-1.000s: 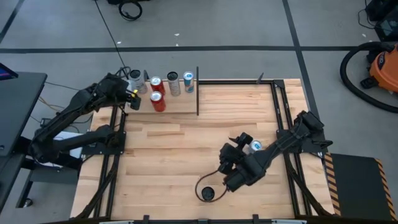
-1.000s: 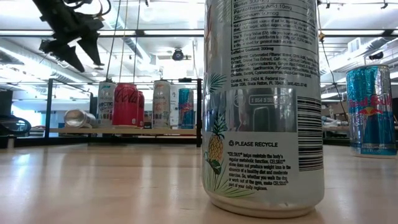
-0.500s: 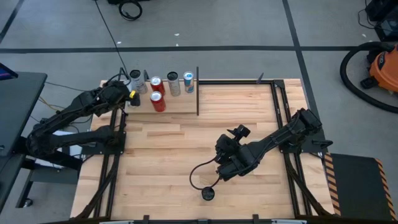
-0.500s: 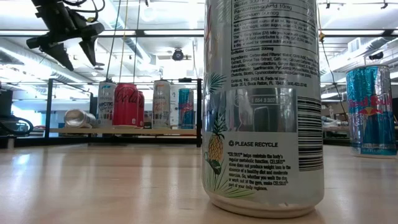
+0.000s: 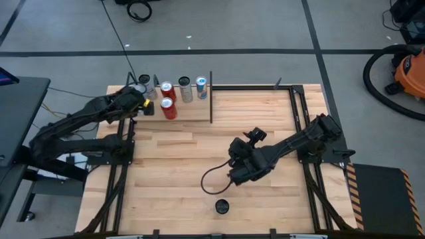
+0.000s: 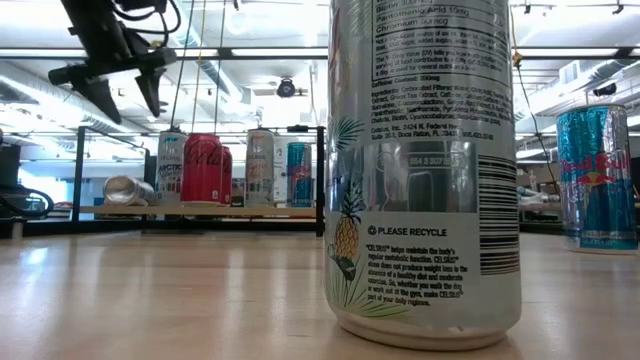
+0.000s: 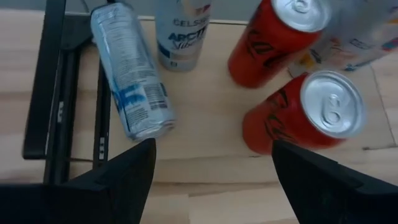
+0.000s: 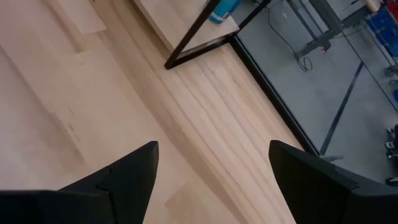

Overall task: Place canned beverage on shelf
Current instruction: Adjust the blue-white soda can

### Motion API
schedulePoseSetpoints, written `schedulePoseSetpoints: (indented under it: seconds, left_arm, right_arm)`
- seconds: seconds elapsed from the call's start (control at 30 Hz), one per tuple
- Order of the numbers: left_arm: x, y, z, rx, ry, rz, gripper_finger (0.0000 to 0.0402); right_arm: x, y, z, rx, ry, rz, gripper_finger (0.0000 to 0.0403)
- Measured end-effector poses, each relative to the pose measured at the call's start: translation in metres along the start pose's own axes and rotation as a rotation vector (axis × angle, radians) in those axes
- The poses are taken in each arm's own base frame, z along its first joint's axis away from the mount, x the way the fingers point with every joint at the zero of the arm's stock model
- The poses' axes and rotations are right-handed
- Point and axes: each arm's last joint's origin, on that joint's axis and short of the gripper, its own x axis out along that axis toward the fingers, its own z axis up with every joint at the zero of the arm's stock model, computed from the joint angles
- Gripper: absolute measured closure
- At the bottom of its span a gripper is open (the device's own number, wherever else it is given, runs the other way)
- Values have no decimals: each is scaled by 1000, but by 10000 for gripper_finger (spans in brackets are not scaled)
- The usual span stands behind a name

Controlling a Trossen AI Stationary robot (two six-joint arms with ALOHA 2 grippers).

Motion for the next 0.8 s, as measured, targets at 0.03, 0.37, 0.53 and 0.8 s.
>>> schedulePoseSetpoints:
  seconds: [0.03, 0.37, 0.53, 0.8]
  left_arm:
    - [2, -1, 0, -20, -1, 13, 81]
    - [25, -20, -4, -121, -39, 163, 81]
    - [38, -29, -8, -124, -62, 233, 81]
    - [48, -19, -11, -202, -47, 429, 81]
  right_arm:
    - [1, -1, 1, -4, 3, -4, 89]
    - [4, -2, 3, -22, 2, -14, 89]
    - [4, -2, 3, -24, 5, -12, 89]
    - [0, 0, 0, -28, 6, 4, 89]
